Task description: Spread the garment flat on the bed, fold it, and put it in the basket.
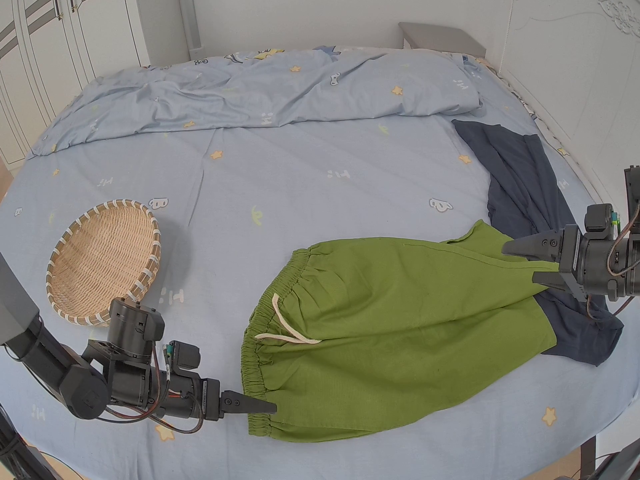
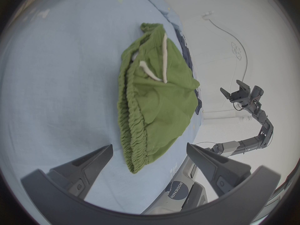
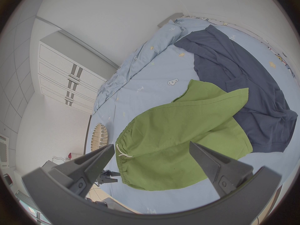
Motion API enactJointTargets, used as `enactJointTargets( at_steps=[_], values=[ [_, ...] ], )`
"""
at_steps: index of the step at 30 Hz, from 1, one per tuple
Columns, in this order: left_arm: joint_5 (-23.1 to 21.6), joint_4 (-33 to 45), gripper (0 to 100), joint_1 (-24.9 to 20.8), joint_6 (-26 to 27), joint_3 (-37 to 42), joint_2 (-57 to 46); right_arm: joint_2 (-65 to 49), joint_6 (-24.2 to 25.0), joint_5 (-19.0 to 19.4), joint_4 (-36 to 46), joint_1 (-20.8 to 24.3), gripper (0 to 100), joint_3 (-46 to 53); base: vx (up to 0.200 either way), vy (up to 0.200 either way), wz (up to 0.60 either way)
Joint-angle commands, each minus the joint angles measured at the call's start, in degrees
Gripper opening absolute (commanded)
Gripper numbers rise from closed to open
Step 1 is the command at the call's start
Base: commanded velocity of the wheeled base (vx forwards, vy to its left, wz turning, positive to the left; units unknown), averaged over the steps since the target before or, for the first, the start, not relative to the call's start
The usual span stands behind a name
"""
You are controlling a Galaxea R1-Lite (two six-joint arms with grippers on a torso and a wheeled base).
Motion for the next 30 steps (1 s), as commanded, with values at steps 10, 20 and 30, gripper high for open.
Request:
enactJointTargets(
  at_steps=[10,20,30],
  values=[
    [-0.01,-2.37,100,-3.02,-0.77,-0.68,5.89,-0.36,0.05,0.05,0.01,0.36,100,0.23,0.000,0.000,0.00],
    [-0.01,-8.00,0,-3.99,-6.66,-0.51,7.20,-0.27,0.05,0.05,-0.25,0.27,100,0.58,0.000,0.000,0.00],
    [-0.80,-8.79,0,-0.47,-10.62,1.25,5.18,0.17,0.05,0.14,0.01,0.45,100,0.67,0.000,0.000,0.00]
  ],
)
